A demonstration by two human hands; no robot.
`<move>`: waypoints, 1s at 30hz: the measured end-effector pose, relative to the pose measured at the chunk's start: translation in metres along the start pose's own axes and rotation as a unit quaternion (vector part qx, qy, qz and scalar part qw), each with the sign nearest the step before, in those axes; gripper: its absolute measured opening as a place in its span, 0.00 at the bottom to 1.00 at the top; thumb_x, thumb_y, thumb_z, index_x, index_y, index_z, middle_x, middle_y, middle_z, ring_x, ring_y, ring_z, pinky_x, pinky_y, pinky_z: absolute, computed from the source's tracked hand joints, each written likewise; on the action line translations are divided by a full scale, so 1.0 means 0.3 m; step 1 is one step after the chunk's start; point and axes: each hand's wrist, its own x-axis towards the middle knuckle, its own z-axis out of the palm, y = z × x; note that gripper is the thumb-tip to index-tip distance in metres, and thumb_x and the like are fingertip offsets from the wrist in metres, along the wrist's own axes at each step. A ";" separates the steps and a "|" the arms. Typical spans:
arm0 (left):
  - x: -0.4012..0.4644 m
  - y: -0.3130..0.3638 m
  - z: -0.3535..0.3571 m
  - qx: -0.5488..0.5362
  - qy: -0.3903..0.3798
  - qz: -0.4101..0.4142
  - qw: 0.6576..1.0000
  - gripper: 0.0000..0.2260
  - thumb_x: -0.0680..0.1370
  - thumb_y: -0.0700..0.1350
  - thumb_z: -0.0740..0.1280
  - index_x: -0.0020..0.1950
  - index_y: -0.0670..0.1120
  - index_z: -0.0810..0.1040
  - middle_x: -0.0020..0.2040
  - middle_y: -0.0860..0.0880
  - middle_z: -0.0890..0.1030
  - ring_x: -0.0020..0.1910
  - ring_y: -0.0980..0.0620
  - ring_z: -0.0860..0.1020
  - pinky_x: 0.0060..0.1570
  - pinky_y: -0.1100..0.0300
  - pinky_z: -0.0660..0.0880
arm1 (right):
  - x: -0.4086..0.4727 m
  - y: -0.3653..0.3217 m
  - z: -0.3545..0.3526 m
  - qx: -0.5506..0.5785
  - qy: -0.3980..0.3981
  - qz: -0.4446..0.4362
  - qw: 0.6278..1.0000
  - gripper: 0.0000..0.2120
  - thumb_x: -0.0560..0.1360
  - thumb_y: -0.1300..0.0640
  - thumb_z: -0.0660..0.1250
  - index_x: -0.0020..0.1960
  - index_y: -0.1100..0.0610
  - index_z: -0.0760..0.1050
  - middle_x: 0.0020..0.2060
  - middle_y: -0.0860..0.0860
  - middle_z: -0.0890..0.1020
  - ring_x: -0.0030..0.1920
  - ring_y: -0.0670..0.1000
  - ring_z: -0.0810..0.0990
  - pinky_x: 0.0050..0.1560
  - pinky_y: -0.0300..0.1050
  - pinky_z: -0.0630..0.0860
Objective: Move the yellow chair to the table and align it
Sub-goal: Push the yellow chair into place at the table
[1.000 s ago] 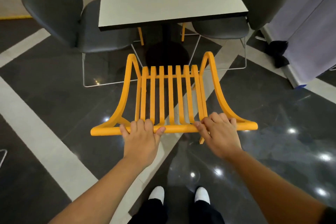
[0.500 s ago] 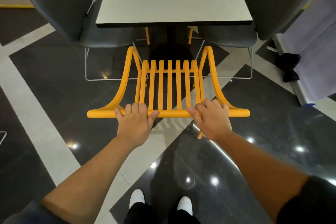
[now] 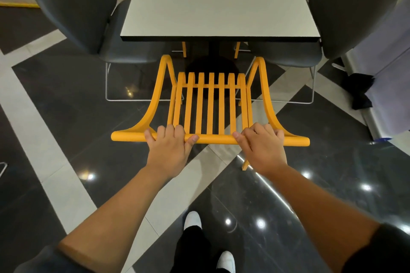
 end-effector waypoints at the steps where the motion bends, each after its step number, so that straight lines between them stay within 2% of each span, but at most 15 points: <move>1: 0.016 -0.001 -0.004 -0.001 -0.004 0.000 1.000 0.27 0.84 0.63 0.45 0.55 0.45 0.75 0.51 0.44 0.79 0.53 0.41 0.75 0.67 0.29 0.64 | 0.017 0.000 -0.004 0.001 -0.002 0.002 1.000 0.26 0.83 0.36 0.47 0.44 0.47 0.78 0.41 0.44 0.75 0.45 0.50 0.71 0.54 0.52 0.62; 8: 0.035 0.041 -0.009 0.006 -0.006 -0.010 1.000 0.29 0.83 0.64 0.45 0.53 0.45 0.76 0.48 0.44 0.79 0.50 0.41 0.75 0.65 0.30 0.66 | 0.051 0.044 -0.018 0.003 -0.018 0.004 1.000 0.25 0.83 0.35 0.47 0.44 0.44 0.77 0.43 0.42 0.74 0.47 0.48 0.70 0.55 0.52 0.62; 14: 0.024 0.082 -0.002 0.016 -0.002 -0.023 1.000 0.26 0.84 0.62 0.50 0.51 0.44 0.77 0.45 0.44 0.79 0.47 0.41 0.76 0.62 0.30 0.68 | 0.042 0.085 -0.019 -0.001 -0.001 -0.005 1.000 0.25 0.83 0.35 0.47 0.45 0.45 0.79 0.42 0.42 0.74 0.47 0.48 0.70 0.51 0.48 0.55; 21: -0.021 0.196 0.036 0.001 0.012 -0.045 0.999 0.22 0.83 0.61 0.54 0.50 0.45 0.77 0.44 0.44 0.78 0.46 0.41 0.76 0.62 0.29 0.68 | 0.019 0.195 -0.040 0.003 -0.016 -0.018 1.000 0.24 0.83 0.35 0.49 0.47 0.44 0.79 0.43 0.41 0.71 0.47 0.47 0.68 0.52 0.50 0.61; 30: -0.033 0.193 0.061 0.012 0.049 -0.011 0.999 0.26 0.84 0.63 0.48 0.48 0.46 0.76 0.43 0.45 0.78 0.45 0.42 0.75 0.62 0.32 0.67 | -0.041 0.201 -0.039 0.025 0.004 0.004 1.000 0.25 0.82 0.35 0.50 0.46 0.47 0.81 0.42 0.43 0.73 0.46 0.50 0.70 0.52 0.52 0.65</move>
